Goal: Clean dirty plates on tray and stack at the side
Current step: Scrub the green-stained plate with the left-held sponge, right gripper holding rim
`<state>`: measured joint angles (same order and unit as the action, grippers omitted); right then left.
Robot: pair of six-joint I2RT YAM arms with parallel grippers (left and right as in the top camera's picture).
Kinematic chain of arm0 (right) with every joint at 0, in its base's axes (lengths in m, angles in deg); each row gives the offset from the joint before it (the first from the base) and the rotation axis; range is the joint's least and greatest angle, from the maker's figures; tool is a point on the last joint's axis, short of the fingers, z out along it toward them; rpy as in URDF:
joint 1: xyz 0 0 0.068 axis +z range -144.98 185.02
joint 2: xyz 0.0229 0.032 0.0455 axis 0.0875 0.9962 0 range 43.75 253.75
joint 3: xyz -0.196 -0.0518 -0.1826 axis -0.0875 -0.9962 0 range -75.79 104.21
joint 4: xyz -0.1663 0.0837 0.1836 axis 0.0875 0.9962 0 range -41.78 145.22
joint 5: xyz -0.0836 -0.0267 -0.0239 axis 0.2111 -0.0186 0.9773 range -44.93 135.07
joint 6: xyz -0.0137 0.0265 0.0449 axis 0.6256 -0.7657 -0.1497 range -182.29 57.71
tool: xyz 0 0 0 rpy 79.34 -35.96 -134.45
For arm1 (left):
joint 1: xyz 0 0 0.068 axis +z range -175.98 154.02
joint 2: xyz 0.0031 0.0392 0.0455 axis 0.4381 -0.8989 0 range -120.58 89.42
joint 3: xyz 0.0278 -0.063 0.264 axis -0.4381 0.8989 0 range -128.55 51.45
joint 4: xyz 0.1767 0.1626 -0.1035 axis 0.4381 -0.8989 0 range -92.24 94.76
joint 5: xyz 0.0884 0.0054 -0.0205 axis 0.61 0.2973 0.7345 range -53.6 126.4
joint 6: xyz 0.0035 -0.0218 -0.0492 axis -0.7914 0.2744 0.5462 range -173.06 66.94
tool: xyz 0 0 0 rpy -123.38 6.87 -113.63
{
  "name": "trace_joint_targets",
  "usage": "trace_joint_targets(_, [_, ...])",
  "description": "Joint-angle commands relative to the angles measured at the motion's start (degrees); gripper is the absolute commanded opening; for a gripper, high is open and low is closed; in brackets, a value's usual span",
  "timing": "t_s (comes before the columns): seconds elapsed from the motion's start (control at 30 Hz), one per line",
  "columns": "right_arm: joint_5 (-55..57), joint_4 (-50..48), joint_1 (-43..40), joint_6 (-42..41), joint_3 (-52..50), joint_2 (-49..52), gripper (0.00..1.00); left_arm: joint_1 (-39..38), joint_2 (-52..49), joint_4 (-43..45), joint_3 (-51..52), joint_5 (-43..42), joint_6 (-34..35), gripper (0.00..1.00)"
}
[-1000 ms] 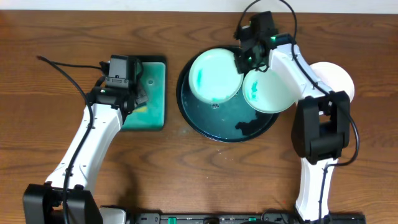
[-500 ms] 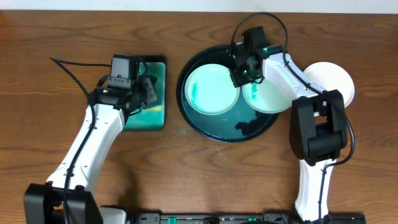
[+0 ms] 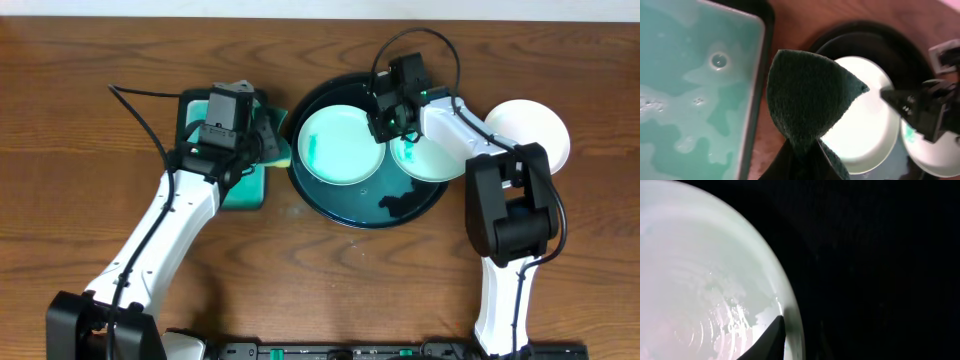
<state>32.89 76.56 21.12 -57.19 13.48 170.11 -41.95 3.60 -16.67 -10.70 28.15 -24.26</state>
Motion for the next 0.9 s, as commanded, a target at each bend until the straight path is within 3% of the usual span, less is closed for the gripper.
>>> trace_joint_targets(0.0, [-1.05,-2.10,0.50,0.13,-2.75,0.31,0.14,-1.70,-1.68,1.55,0.11,-0.11,3.50,0.07])
trace_joint_targets(0.1, [-1.42,-2.86,0.50,0.11,-3.65,0.31,0.01,-3.56,-4.07,3.78,0.11,-0.11,3.48,0.07])
trace_joint_targets(0.23, [-1.42,-2.71,0.50,0.09,-3.67,0.28,0.01,-5.20,-7.23,7.10,0.11,-0.13,3.91,0.07])
trace_joint_targets(0.37, [-1.46,-2.78,0.50,-0.37,-3.67,0.31,0.01,-7.63,-13.09,14.14,0.11,-0.15,9.75,0.07])
trace_joint_targets(0.7, [-1.66,-3.19,0.52,-0.39,-3.67,0.31,0.01,-12.59,-21.57,27.08,0.11,-0.13,10.64,0.07])
trace_joint_targets(0.87, [-1.64,-3.21,0.50,-1.86,-3.67,0.31,0.01,-12.68,-26.43,32.94,0.11,0.68,14.47,0.07])
